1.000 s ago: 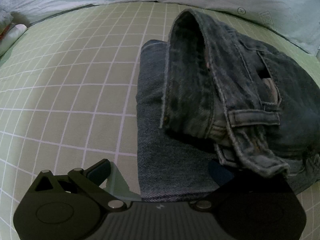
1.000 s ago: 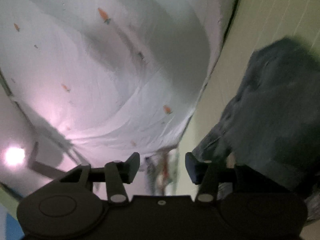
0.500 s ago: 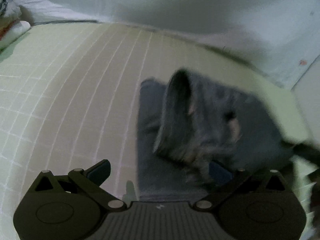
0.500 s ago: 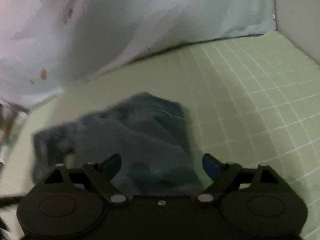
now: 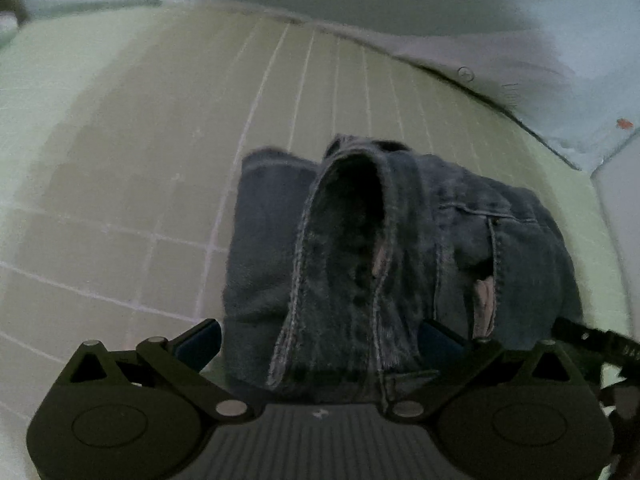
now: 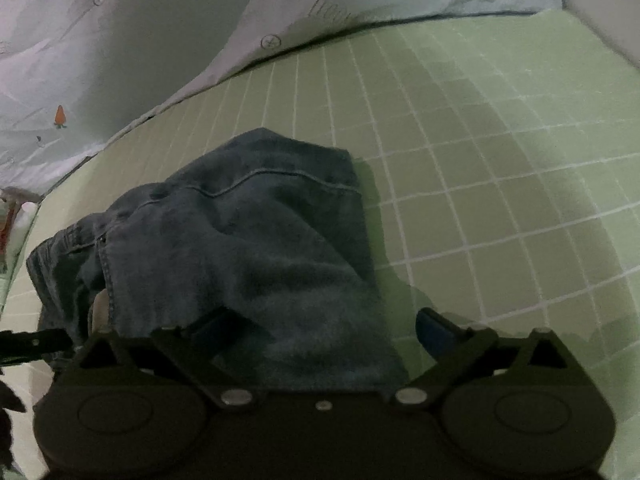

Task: Fold clothes
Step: 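Grasp the folded jeans with both grippers and lift them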

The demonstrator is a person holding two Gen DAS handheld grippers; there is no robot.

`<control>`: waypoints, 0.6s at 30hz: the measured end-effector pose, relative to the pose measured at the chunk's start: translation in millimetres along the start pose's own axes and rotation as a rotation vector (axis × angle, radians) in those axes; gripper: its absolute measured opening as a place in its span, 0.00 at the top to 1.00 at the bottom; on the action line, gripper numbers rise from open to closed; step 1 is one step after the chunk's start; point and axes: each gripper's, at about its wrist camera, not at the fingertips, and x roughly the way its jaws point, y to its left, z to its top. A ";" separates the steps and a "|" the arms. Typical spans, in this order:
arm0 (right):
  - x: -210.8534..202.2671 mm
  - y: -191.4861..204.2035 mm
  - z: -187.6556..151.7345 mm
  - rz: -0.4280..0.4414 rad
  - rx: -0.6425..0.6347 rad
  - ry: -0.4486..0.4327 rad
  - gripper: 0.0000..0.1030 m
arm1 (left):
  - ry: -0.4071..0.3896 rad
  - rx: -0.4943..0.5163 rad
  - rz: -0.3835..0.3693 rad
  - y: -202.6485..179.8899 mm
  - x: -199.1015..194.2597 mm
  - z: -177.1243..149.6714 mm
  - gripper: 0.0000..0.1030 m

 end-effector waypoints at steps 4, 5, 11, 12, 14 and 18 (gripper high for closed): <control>6.3 -0.4 4.3 0.049 0.021 0.019 0.07 | 0.009 -0.024 -0.027 3.4 1.6 -1.5 0.02; 6.8 1.8 5.1 0.059 0.015 0.019 0.13 | 0.010 -0.019 -0.026 2.2 1.0 -2.5 0.05; -6.9 29.2 1.8 0.095 -0.072 -0.004 0.75 | -0.013 -0.054 -0.050 -3.5 -14.3 -6.6 0.62; -13.9 34.8 0.7 0.094 -0.100 -0.026 0.78 | -0.022 -0.052 -0.045 -6.3 -19.3 -7.5 0.67; -28.1 45.6 -1.3 0.094 -0.150 -0.071 0.80 | -0.053 -0.015 -0.035 -18.1 -32.3 -11.3 0.71; -67.1 61.4 -0.5 0.186 -0.158 -0.166 0.83 | -0.133 0.055 -0.049 -43.3 -66.9 -17.3 0.75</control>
